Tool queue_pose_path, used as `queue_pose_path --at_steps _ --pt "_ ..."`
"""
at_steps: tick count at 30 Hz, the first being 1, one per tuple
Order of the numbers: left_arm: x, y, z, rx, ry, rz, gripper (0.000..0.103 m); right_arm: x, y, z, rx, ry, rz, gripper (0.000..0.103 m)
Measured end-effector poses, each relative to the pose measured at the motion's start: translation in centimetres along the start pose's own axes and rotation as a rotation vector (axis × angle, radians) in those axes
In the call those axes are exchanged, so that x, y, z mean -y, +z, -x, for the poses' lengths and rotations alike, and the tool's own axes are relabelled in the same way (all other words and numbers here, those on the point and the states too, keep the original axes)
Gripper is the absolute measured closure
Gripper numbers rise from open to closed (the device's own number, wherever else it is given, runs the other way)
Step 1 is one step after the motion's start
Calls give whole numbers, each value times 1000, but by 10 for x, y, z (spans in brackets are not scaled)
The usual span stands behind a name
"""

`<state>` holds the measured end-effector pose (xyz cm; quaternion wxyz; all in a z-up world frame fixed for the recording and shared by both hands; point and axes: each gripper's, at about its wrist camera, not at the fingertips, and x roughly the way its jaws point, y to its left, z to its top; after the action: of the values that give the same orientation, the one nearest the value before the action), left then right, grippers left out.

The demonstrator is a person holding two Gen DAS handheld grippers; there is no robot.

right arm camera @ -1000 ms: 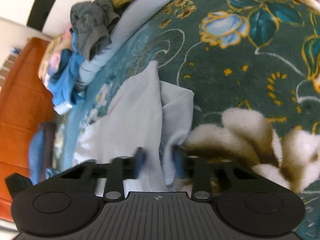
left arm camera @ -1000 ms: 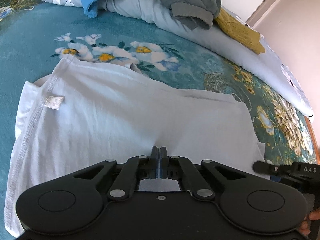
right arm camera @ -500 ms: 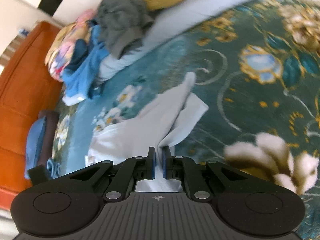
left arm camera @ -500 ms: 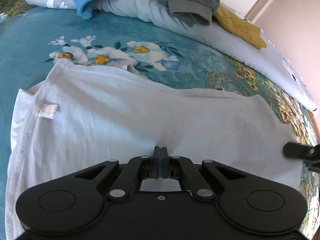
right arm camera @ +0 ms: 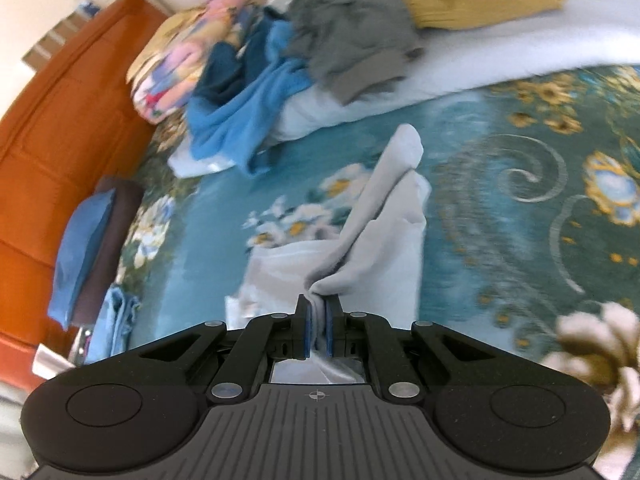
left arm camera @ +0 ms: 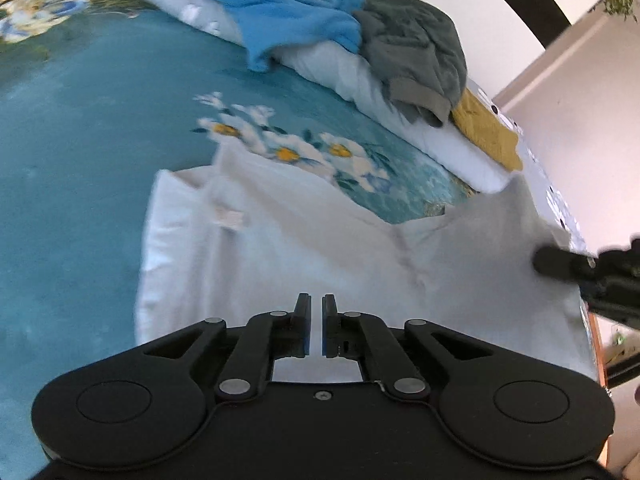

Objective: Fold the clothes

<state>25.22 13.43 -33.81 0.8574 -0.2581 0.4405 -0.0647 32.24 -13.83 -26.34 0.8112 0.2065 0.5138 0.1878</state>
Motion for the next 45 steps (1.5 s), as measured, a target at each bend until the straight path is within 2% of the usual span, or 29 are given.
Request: queue_pose_path --at_steps 4,12,14,16,19,21,23,25,27,28,29,34,37,43,45 --pt "-21 0 22 19 -8 24 102 -37 -1 -28 -33 25 11 98" --pt "-61 -7 52 48 -16 80 102 -104 -16 -113 -171 -35 98 101" --pt "-70 -11 56 47 -14 100 102 -119 -22 -127 -196 -66 155 101" --pt "-77 -14 59 46 -15 122 102 -128 -27 -130 -207 -53 174 101" --pt "-79 -18 64 45 -36 149 102 -132 -24 -123 -186 -57 201 101" --pt "-78 -20 67 37 -50 169 97 -130 -19 -116 -175 -68 215 100" --pt "-71 -23 68 35 -65 174 80 -130 -13 -116 -174 -124 283 100" --pt "-61 -27 67 29 -71 159 71 -127 -10 -116 -178 -174 331 95" --pt "-52 -32 64 15 -63 140 67 -121 -7 -119 -190 -206 360 76" --pt "-49 -35 61 4 -55 134 65 -118 -6 -122 -195 -217 371 71" --pt "-47 -37 59 -8 -47 139 65 -115 -5 -124 -200 -228 383 67" --pt "-44 -47 46 -57 -27 158 65 -108 3 -144 -231 -238 365 63" --pt "-43 -49 38 -80 -46 158 65 -110 8 -161 -248 -252 358 57" --pt "-41 -55 27 -107 -83 153 67 -111 18 -191 -259 -322 308 58" --pt "-43 -55 25 -111 -86 159 69 -110 20 -199 -269 -339 283 62"
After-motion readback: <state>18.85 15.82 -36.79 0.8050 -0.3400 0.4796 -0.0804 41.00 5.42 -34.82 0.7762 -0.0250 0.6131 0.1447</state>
